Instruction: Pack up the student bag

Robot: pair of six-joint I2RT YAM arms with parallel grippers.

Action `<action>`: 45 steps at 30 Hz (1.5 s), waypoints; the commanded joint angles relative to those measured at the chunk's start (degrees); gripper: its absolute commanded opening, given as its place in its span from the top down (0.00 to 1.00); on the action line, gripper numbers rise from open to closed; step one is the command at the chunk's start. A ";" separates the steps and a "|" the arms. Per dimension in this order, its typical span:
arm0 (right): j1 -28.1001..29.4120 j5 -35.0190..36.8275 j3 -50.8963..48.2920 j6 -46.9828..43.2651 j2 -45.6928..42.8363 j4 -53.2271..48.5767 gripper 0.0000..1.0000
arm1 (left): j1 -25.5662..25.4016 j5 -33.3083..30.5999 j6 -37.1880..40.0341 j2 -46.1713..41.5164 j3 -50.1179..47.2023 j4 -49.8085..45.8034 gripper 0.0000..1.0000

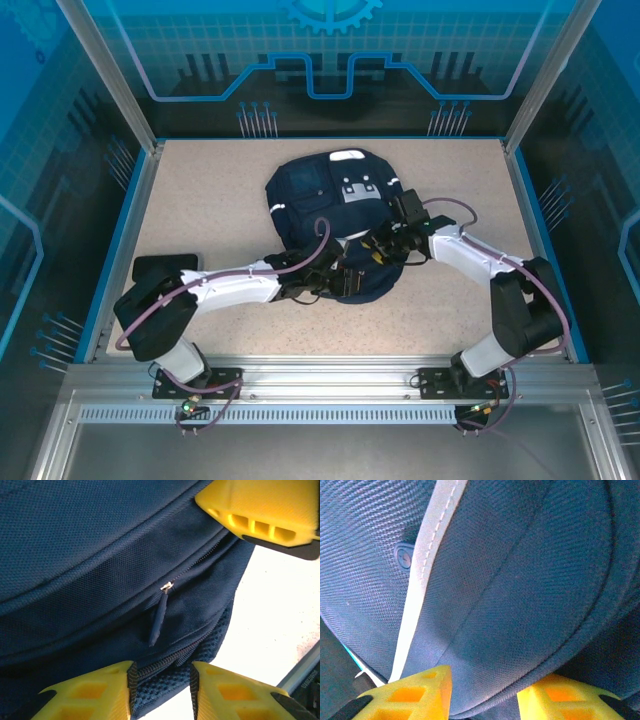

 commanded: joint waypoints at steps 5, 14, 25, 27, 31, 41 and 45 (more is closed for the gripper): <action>-1.01 -2.22 1.54 1.53 0.92 5.35 0.89 | -0.35 -2.56 -1.78 2.45 3.12 -3.02 0.64; -0.94 -4.98 2.46 1.78 -5.17 5.50 1.00 | -0.35 -3.00 -5.01 3.68 4.61 -2.94 0.62; 0.12 -6.70 3.94 3.33 -7.76 5.80 1.00 | -1.42 -6.04 -9.26 2.66 1.88 9.27 0.60; 0.39 -7.05 4.23 3.53 -7.68 5.81 1.00 | -1.83 -7.25 -9.32 3.04 2.51 9.36 0.60; 0.92 -7.38 4.77 3.80 -7.53 5.91 1.00 | -2.67 -12.66 -10.84 4.06 4.14 4.59 0.60; 1.56 -7.04 4.16 4.09 -7.98 6.02 1.00 | -2.85 -14.25 -14.30 3.53 0.52 11.53 0.71; 1.63 -6.90 3.96 4.47 -8.18 6.24 1.00 | -3.17 -16.75 -14.68 4.14 0.94 11.26 0.69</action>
